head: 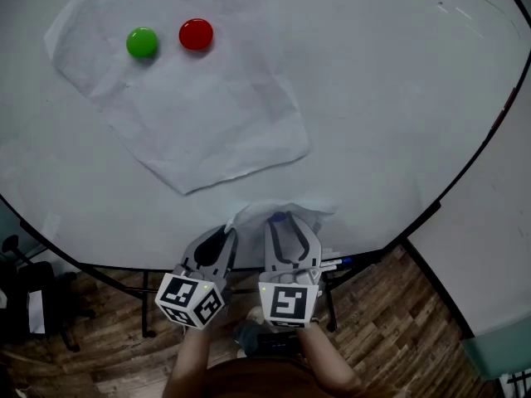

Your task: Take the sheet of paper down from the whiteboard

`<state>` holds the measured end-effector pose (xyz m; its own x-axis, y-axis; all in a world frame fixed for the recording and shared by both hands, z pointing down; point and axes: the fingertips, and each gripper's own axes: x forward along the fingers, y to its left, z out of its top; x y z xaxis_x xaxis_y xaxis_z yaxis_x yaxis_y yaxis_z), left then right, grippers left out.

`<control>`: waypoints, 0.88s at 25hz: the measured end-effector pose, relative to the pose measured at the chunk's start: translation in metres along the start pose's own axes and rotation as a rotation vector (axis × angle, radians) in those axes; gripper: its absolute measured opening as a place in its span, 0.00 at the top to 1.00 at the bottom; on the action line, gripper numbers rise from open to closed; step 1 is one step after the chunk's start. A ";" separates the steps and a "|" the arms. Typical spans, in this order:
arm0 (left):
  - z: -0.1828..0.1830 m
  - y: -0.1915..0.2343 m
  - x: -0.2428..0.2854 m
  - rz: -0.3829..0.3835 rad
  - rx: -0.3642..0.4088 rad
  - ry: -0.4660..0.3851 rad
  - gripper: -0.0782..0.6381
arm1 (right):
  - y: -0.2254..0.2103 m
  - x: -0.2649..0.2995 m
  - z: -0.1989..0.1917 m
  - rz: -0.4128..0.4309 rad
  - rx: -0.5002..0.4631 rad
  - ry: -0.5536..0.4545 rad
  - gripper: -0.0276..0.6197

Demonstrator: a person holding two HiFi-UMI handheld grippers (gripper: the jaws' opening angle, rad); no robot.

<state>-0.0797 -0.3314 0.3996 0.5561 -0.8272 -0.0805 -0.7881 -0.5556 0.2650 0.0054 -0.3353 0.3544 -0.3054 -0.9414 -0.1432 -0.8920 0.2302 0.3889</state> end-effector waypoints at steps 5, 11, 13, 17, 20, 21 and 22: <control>0.004 -0.003 0.001 -0.029 -0.008 0.002 0.85 | 0.001 0.001 0.000 -0.038 -0.073 -0.004 0.77; 0.006 -0.003 0.005 -0.074 -0.094 -0.012 0.86 | -0.001 0.002 -0.001 -0.022 -0.075 -0.008 0.75; 0.005 -0.002 0.005 -0.083 -0.119 -0.014 0.86 | 0.000 0.002 -0.002 -0.015 -0.071 -0.003 0.75; 0.006 0.000 0.005 -0.089 -0.193 -0.030 0.86 | -0.002 0.003 0.000 0.002 -0.042 -0.014 0.75; 0.008 0.004 0.002 -0.092 -0.308 -0.064 0.86 | -0.001 -0.001 0.005 0.023 -0.032 -0.029 0.75; 0.008 0.005 0.001 -0.093 -0.331 -0.072 0.86 | 0.001 -0.004 0.005 0.030 -0.043 -0.026 0.75; 0.007 0.005 0.000 -0.094 -0.345 -0.077 0.86 | 0.003 -0.007 0.004 0.034 -0.050 -0.023 0.75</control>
<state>-0.0859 -0.3349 0.3939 0.5903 -0.7848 -0.1887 -0.5912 -0.5796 0.5608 0.0030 -0.3274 0.3527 -0.3435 -0.9272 -0.1495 -0.8634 0.2491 0.4387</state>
